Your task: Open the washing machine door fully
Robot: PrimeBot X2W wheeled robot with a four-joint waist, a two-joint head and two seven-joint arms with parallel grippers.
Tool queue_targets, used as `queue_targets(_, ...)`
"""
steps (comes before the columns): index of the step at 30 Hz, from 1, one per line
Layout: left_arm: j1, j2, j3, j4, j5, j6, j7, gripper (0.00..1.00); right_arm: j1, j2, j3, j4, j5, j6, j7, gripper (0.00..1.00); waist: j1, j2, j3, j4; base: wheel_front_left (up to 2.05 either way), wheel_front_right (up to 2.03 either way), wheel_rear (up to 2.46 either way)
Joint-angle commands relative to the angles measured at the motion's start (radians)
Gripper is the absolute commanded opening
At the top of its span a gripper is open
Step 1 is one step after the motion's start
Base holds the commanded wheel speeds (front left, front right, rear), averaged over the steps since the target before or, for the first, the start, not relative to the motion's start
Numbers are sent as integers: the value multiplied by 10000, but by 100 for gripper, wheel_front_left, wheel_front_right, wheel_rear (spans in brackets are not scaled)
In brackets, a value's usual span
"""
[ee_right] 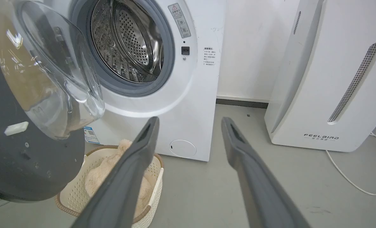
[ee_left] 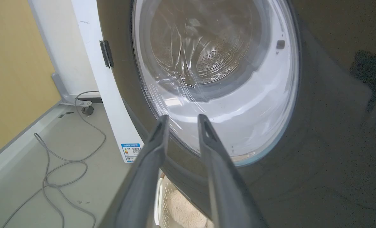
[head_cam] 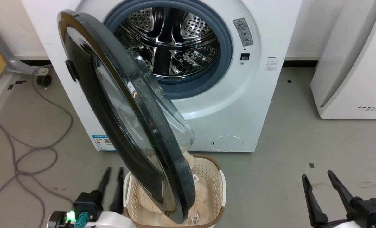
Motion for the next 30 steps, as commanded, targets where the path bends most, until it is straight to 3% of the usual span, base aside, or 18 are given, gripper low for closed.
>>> queue_targets(1,-101,39,17,-13,50,-2,-53,0,150,36,10,21,27,-9,-58,100,0,0,1,-16,0,0,0)
queue_targets(12,-131,116,30,-537,-166,-76,-23,0,118,37,-2,156,74,-9,-81,100,0,0,-2,-18,0,0,0)
queue_targets(23,-462,489,230,-3043,76,354,614,0,135,37,-65,242,142,-9,-125,100,0,0,-4,71,0,0,0)
queue_targets(24,-753,663,261,-3796,217,404,866,0,134,37,-97,271,166,-9,-150,100,0,0,0,108,0,0,0)
queue_targets(30,-1706,922,367,-5270,512,520,1175,0,107,37,-156,345,164,-9,-175,100,0,0,0,171,0,0,0)
